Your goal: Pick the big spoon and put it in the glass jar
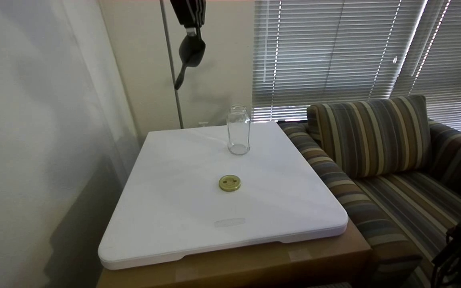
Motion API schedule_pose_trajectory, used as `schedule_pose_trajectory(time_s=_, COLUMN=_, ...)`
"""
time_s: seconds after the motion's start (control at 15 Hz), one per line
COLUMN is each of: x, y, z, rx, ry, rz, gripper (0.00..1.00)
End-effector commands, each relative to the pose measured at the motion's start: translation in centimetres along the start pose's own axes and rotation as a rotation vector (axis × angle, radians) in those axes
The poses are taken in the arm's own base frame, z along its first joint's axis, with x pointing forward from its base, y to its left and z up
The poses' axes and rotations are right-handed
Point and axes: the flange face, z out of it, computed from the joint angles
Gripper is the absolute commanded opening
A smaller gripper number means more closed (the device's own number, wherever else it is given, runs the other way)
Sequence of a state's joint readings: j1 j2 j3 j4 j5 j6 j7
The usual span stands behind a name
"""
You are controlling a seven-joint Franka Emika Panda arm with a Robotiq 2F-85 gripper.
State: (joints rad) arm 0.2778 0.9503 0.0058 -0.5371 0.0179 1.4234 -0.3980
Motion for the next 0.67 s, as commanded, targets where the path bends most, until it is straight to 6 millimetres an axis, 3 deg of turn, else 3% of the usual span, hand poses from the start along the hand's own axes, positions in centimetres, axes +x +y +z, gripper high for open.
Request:
schedule_pose_trajectory(time_s=0.0, x=0.0, y=0.0, z=0.0, rx=0.000, ry=0.000, rz=0.000, gripper=0.02)
schedule_pose_trajectory(time_s=0.27, x=-0.7, y=0.4, z=-1.6, rx=-0.030, ry=0.003, rz=0.081, gripper=0.02)
schedule_pose_trajectory(time_s=0.6, x=-2.1, y=1.0, z=-5.1, rx=-0.081, ry=0.036, rz=0.316, gripper=0.02)
